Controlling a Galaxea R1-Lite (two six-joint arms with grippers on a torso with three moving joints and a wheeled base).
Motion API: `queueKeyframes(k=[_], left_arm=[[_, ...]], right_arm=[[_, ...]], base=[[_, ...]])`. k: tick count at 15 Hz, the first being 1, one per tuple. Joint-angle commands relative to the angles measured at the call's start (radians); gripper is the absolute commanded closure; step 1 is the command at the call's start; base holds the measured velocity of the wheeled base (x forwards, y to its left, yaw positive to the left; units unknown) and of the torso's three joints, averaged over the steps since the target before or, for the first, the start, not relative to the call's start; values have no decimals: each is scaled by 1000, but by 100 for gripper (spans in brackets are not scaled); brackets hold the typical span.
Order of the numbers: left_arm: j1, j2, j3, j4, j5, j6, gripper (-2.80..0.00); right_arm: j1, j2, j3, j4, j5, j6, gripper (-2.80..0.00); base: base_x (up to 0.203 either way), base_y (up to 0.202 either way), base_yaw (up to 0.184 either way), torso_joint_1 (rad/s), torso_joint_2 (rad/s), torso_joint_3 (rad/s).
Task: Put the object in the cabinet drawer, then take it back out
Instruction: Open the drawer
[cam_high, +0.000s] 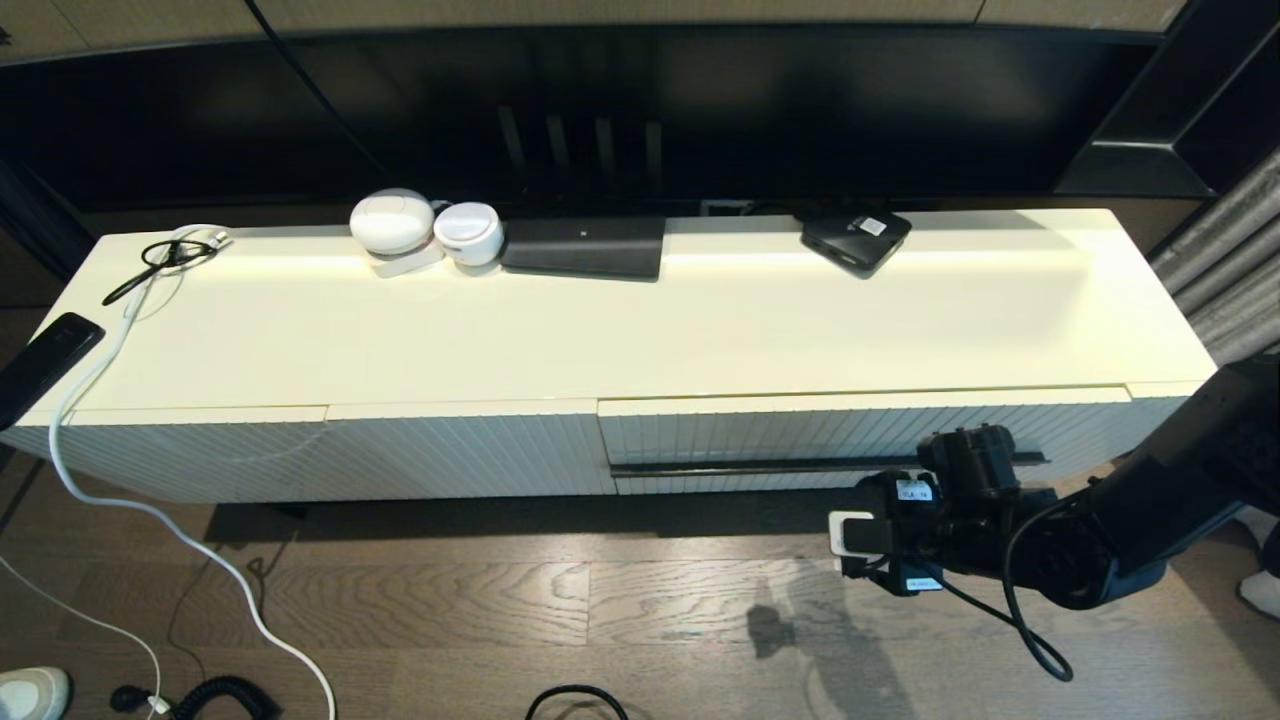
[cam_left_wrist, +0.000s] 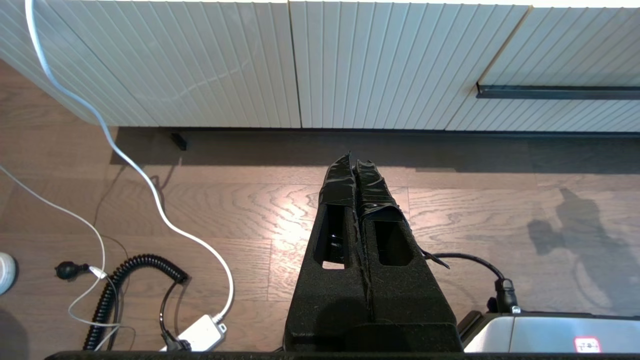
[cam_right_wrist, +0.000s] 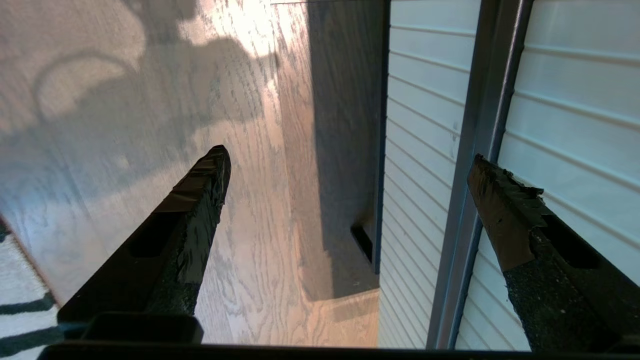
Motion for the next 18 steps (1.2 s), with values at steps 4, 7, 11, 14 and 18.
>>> queueKeyframes(k=[4, 7, 11, 14, 18], left_arm=[[0, 0, 2, 0, 1, -1, 0], [0, 0, 0, 0, 1, -1, 0], [-1, 0, 2, 0, 1, -1, 0], [0, 0, 2, 0, 1, -1, 0], [0, 0, 2, 0, 1, -1, 0]], right_arm=[[0, 43, -51, -5, 3, -7, -280], [-2, 55, -82, -5, 3, -7, -280], [-8, 74, -112, -7, 3, -8, -280], [-13, 106, -138, -34, 3, -11, -280], [-20, 132, -172, -35, 1, -11, -280]], base=[[0, 0, 0, 0, 0, 0], [0, 0, 0, 0, 0, 0], [0, 0, 0, 0, 0, 0], [0, 0, 0, 0, 0, 0], [0, 0, 0, 0, 0, 0]])
